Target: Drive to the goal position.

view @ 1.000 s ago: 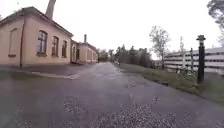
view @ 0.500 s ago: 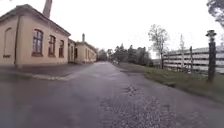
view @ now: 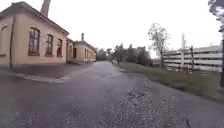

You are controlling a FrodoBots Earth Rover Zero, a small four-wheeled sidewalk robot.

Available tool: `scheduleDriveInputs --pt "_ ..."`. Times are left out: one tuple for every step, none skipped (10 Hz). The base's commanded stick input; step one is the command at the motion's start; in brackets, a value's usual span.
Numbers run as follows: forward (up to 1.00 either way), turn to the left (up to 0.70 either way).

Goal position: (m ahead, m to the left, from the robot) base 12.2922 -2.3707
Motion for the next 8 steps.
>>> scheduleDriveInputs --pt "1.0 0.0" --pt "1.0 0.0" --pt "1.0 0.0" --pt "1.0 0.0" --pt "1.0 0.0" --pt "1.0 0.0" --pt "1.0 0.0" --pt "1.0 0.0"
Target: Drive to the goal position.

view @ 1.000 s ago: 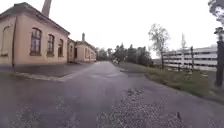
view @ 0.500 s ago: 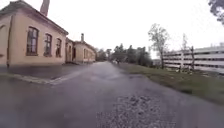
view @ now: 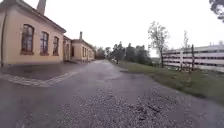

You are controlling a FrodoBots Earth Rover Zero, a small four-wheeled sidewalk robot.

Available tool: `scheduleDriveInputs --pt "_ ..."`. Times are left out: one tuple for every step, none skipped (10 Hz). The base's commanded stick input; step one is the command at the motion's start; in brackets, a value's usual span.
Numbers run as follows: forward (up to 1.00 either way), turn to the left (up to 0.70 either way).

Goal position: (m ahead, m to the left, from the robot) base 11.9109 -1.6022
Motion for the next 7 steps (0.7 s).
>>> scheduleDriveInputs --pt "1.0 0.0" --pt "1.0 0.0" --pt "1.0 0.0" --pt "1.0 0.0" --pt "1.0 0.0" --pt "1.0 0.0" --pt "1.0 0.0"
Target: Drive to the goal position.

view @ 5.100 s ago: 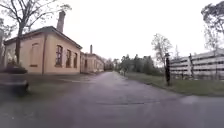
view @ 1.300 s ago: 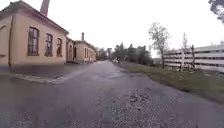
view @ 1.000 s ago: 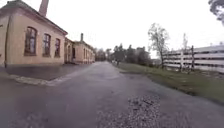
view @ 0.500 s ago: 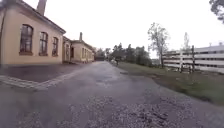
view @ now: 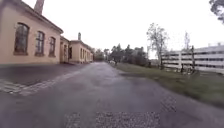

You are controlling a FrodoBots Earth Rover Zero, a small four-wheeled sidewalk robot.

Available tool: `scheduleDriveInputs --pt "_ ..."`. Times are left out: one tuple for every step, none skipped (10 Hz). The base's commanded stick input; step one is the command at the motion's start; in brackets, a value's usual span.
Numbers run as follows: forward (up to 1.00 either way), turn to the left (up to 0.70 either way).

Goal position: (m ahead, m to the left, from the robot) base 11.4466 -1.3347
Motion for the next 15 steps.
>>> scheduleDriveInputs --pt "1.0 0.0" --pt "1.0 0.0" --pt "1.0 0.0" --pt "1.0 0.0" --pt "1.0 0.0" --pt "1.0 0.0" --pt "1.0 0.0" --pt "1.0 0.0" --pt "1.0 0.0" --pt "1.0 0.0" --pt "1.0 0.0" --pt "1.0 0.0" --pt "1.0 0.0" --pt "1.0 0.0" --pt "1.0 0.0"
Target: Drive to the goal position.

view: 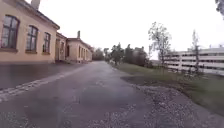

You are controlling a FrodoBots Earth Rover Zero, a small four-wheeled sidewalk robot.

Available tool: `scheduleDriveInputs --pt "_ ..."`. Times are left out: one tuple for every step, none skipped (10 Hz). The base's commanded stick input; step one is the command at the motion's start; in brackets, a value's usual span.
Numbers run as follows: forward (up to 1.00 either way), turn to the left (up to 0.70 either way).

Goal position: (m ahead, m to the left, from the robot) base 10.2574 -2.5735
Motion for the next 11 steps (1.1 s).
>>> scheduleDriveInputs --pt "1.0 0.13" --pt "1.0 0.4" --pt "1.0 0.4" --pt "1.0 0.4" --pt "1.0 0.4" --pt "1.0 0.4" --pt "1.0 0.4" --pt "1.0 0.4" --pt "1.0 0.4" --pt "1.0 0.38" --pt "1.0 0.28"
